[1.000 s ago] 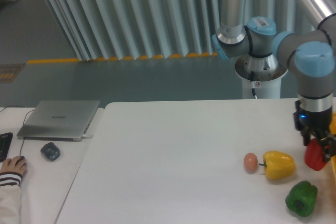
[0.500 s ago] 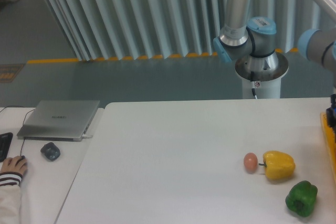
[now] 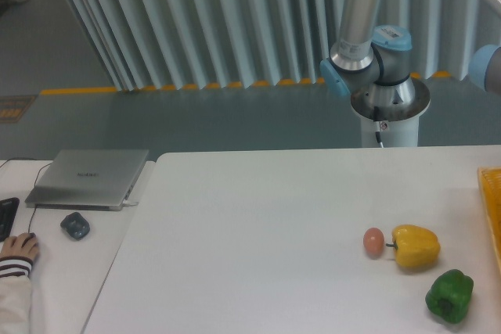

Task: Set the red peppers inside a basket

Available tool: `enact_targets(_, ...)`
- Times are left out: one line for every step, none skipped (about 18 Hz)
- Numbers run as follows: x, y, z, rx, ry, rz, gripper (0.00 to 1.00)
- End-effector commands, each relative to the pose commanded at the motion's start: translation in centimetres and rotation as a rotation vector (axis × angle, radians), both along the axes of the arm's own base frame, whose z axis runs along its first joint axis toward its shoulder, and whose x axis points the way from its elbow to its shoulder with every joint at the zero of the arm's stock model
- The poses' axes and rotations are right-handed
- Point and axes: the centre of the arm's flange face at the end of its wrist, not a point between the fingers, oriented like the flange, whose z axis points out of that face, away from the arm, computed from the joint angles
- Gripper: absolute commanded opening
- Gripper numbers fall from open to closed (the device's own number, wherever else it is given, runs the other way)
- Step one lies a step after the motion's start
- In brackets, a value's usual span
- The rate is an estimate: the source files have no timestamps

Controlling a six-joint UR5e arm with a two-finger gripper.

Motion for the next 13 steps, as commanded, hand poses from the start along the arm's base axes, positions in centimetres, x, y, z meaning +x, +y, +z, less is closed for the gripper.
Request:
enact_targets(0.3,0.5,0.0,-0.003,0.005,0.01,1.0)
enact_targets(0.5,0.7,0.1,0.008,0.002,0.026,1.0)
enact_targets(0.4,0.8,0.2,0.009,0.005,0.026,1.0)
enact_targets(0.4,0.9,0.4,0.014,0.008,0.025,1.0)
enact_targets(0.5,1.1,0.6,0.021,0.009,0.028,1.0)
enact_targets(1.1,2.1,0.9,0.028,0.015,0.041,1.0)
enact_targets(1.3,2.7,1.3,0.037,0.019,0.062,1.0)
enact_targets(1.8,3.5,1.6,0.046,0.023,0.08,1.0)
enact_targets(2.3,4.3,2.0,0.062,0.021,0.092,1.0)
enact_targets(2.4,4.7,2.3,0.077,0.015,0.113,1.0)
enact_targets(2.7,5.2,2.4,0.097,0.004,0.134,1.0)
enact_targets(3.6,6.3,2.5,0.122,-0.01,0.16,1.0)
enact_targets(3.9,6.6,2.4,0.124,-0.014,0.178,1.0)
